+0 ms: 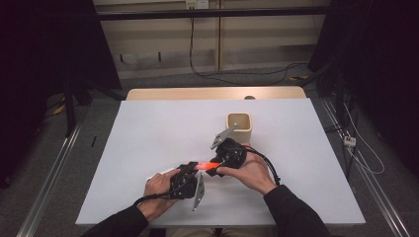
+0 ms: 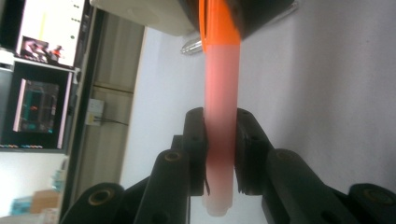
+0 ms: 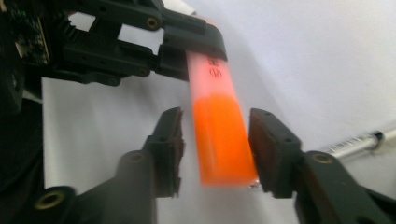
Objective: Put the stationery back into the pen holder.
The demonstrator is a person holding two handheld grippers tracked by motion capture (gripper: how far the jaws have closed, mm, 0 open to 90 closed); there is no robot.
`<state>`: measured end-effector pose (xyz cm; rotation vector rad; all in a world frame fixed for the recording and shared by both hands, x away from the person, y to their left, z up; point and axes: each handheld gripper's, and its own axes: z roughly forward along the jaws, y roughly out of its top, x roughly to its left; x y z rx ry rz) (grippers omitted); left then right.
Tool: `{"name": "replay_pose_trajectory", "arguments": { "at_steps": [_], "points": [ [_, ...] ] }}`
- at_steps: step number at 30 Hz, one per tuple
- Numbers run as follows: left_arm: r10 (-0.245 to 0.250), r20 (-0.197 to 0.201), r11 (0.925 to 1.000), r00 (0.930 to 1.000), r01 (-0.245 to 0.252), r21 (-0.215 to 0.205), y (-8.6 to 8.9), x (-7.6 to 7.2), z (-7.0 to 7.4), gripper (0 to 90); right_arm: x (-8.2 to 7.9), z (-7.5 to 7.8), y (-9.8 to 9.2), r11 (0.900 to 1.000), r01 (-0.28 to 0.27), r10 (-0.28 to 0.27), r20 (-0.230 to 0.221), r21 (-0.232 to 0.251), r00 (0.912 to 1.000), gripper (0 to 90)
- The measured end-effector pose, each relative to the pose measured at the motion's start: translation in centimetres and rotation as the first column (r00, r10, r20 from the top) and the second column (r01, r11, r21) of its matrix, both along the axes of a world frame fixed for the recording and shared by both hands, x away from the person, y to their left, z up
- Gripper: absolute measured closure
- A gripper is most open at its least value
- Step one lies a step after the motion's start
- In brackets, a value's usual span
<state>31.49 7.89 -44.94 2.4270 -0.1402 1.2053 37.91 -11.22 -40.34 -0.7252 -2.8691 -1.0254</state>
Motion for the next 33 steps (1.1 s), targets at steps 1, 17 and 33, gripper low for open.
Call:
{"name": "replay_pose_trajectory", "arguments": {
  "at_steps": [1,17,33],
  "points": [
    [0.008,-0.010,1.0000,0.9999,-0.008,0.003,0.1,0.1,0.2,77.2,-0.1,-0.1,-0.2,1.000,0.007,-0.007,-0.002,0.005,1.0000,50.5],
    [0.056,-0.297,0.9512,0.9531,-0.142,-0.274,1.7,1.6,1.4,77.2,-0.7,-0.4,-4.0,0.986,0.157,-0.160,0.065,0.050,0.9849,19.9],
    [0.012,-0.529,0.8458,0.8487,-0.290,-0.448,3.6,3.2,2.2,77.1,-2.3,-1.3,-9.2,0.932,0.343,-0.357,0.133,0.117,0.9244,10.6]
  ]
}}
